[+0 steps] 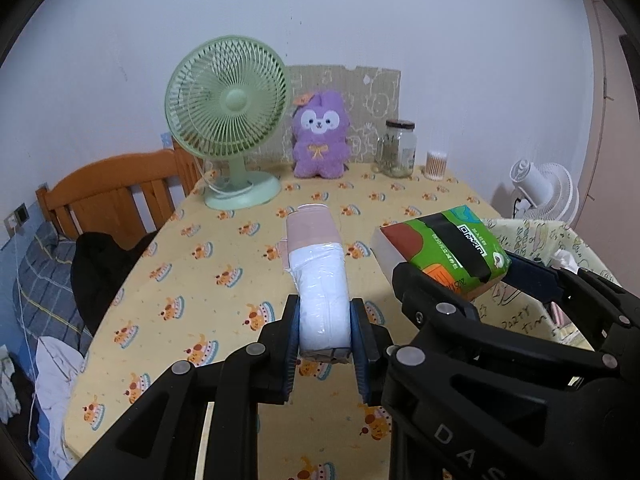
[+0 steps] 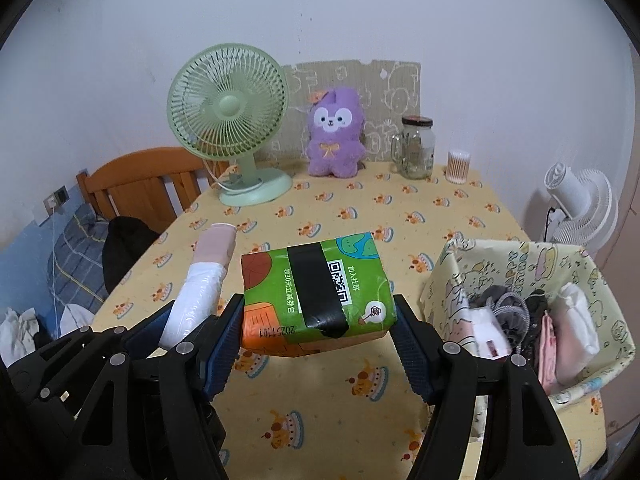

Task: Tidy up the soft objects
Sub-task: 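Lift and carry the tissue box with the right tool while the left carries the sock toward the box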

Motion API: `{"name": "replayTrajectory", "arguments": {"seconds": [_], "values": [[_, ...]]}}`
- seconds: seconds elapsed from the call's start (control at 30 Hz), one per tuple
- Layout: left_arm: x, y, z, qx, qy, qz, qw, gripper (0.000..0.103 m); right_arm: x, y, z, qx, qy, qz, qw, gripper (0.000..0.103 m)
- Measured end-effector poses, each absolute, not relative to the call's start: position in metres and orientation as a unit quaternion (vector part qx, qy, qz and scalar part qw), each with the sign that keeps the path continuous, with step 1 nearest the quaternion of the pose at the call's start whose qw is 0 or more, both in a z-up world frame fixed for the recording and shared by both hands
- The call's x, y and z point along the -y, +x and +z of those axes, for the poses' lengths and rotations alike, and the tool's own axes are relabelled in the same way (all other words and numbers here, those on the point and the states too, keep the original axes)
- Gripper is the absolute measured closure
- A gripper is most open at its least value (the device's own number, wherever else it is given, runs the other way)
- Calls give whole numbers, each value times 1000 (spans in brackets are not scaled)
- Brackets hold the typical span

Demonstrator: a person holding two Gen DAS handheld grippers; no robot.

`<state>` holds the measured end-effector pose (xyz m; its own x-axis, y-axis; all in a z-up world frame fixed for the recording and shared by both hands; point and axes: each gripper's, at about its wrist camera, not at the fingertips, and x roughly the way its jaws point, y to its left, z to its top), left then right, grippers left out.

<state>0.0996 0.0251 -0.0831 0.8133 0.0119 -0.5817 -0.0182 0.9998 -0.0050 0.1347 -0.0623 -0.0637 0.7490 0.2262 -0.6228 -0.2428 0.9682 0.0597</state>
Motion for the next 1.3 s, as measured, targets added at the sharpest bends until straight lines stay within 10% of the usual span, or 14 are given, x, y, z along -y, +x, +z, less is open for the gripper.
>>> {"name": "replayTrajectory", "arguments": {"seconds": [1.3], "values": [[48, 87, -37, -236, 10, -49, 970, 80, 137, 108, -7, -258, -12, 78, 963, 30]]}}
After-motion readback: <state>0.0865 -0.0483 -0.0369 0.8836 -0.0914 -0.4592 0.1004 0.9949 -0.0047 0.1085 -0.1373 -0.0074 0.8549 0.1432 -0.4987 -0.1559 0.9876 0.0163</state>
